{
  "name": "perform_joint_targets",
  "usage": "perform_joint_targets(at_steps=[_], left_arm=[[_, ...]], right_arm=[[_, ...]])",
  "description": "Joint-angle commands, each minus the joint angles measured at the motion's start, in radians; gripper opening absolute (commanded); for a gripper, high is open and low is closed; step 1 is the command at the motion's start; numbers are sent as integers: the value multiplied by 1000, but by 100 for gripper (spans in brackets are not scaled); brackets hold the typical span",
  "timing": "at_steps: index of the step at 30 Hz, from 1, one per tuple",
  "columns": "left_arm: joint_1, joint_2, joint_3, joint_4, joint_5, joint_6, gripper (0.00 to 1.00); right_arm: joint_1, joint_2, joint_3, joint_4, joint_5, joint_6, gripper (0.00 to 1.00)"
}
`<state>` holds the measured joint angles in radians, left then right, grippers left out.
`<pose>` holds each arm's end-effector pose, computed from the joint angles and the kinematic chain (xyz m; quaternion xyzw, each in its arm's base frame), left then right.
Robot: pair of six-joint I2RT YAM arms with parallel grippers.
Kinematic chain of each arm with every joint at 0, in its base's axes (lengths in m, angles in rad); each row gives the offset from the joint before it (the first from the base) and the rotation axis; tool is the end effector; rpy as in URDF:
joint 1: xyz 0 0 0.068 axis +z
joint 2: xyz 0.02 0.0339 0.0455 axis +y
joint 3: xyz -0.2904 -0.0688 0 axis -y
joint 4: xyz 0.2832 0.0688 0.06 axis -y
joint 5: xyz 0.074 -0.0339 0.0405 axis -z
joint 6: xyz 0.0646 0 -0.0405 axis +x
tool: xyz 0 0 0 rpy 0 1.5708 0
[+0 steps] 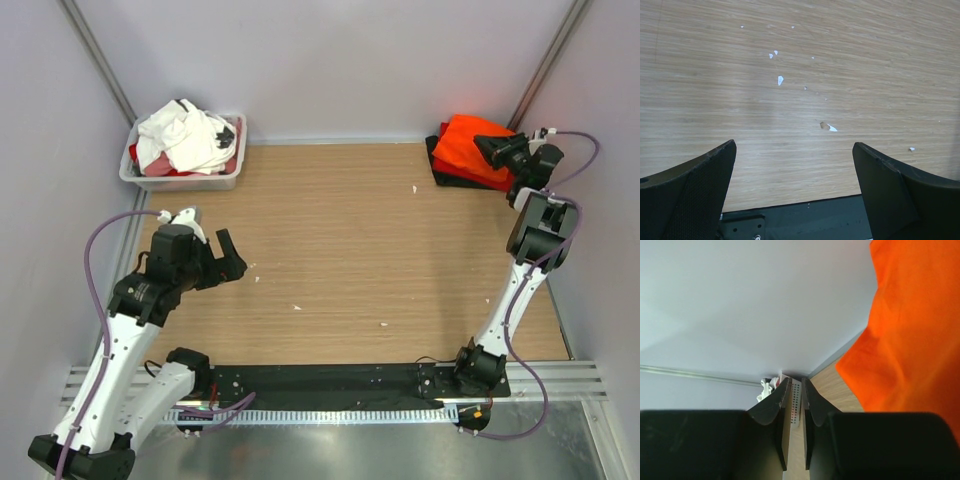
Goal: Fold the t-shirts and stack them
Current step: Neatly place the folded tshirt to the corner
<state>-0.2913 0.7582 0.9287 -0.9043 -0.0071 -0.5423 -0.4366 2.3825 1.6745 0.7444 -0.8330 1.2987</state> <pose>0.1735 -0.0515 0.3275 -0.1158 0.9063 -0.1616 0.3729 0.5659 -0.2113 0.1791 0.2959 0.6326 0.5302 0.4808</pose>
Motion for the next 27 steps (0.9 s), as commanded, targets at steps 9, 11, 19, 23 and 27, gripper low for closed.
perform_joint_targets(at_steps=[9, 11, 19, 23, 27], left_arm=[[15, 13, 1, 42, 1, 5, 100], [18, 13, 1, 42, 2, 5, 100], [26, 4, -1, 42, 1, 5, 100], [29, -10, -2, 42, 2, 5, 100], [29, -28, -2, 44, 1, 4, 100]], right_arm=[[-116, 203, -16, 297, 34, 141, 17], [-120, 230, -1, 349, 38, 172, 16], [-120, 138, -42, 424, 58, 220, 18], [-111, 19, -108, 625, 86, 402, 35], [-79, -100, -172, 823, 100, 591, 57]])
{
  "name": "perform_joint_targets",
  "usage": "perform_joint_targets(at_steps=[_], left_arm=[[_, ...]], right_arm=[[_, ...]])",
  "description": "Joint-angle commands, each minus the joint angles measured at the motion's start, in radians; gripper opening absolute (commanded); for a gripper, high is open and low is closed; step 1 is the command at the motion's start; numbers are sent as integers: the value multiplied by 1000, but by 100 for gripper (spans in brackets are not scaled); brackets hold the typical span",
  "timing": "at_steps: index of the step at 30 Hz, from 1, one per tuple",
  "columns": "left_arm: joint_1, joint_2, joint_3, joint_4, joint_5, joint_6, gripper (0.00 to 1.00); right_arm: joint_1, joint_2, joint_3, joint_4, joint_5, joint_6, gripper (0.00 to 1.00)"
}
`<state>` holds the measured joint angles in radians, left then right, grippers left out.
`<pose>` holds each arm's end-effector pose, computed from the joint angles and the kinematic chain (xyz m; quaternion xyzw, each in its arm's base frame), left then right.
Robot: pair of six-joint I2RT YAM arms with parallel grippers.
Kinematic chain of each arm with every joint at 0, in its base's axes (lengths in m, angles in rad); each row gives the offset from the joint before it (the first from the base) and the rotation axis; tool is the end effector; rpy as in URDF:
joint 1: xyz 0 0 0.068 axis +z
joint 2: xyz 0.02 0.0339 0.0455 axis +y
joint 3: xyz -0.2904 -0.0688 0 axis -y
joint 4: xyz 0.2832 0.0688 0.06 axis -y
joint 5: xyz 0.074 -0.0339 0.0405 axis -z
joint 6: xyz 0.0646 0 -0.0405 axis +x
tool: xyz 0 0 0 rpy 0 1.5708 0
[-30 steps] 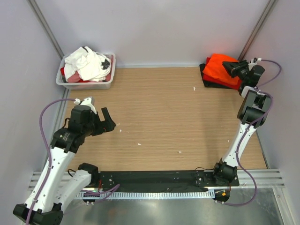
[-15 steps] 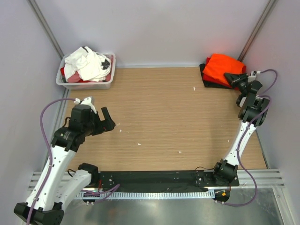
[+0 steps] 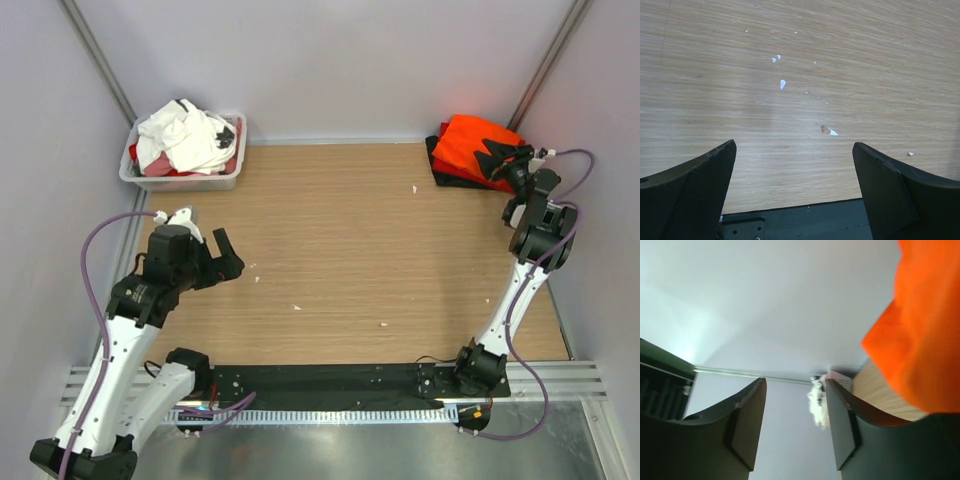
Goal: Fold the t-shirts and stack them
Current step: Neatly place the folded tshirt to the corner, then reset both grippers
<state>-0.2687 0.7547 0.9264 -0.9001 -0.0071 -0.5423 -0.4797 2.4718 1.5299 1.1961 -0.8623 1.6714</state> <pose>0.1743 -0.0475 0.3277 -0.1259 0.9039 -0.1583 0.3770 0.5328 -0.2219 0.1292 0.3319 0.5550 0.6149 0.4513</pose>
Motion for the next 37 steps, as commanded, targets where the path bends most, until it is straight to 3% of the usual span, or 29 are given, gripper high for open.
perform_joint_targets(at_steps=[1, 4, 5, 8, 9, 10, 11, 12, 13, 14, 19, 23, 31, 37], left_arm=[[6, -26, -1, 40, -1, 4, 100], [6, -25, 0, 40, -2, 4, 100], [8, -25, 0, 38, -2, 4, 100], [8, -18, 0, 38, -5, 2, 100], [9, -15, -1, 38, -11, 1, 100], [8, -15, 0, 36, -14, 1, 100], [9, -12, 0, 35, -17, -1, 100], [10, -12, 0, 35, -24, -2, 100], [10, -9, 0, 33, -24, -4, 100], [10, -9, 0, 33, -27, -4, 100], [10, -5, 2, 26, -50, -10, 100], [8, 0, 2, 24, -51, -13, 100], [10, 5, 2, 24, -54, -15, 100], [10, 26, 2, 24, -51, -16, 99]], right_arm=[[-22, -229, -54, 407, 128, 232, 59], [58, -402, -174, 373, 79, 202, 64], [87, -450, -207, 346, 60, 126, 66], [254, -696, -344, 3, -4, -149, 68], [297, -765, -394, -346, 11, -463, 70], [394, -904, -396, -579, 49, -646, 72], [453, -959, -378, -813, 244, -817, 76], [522, -1000, -325, -1153, 363, -1098, 78], [637, -1066, -317, -1246, 563, -1158, 79], [671, -1094, -327, -1288, 610, -1182, 79], [754, -1374, -695, -1109, 635, -1043, 83], [889, -1471, -931, -1037, 715, -994, 85], [994, -1469, -1132, -908, 839, -963, 85], [1001, -1403, -1215, -751, 835, -949, 85]])
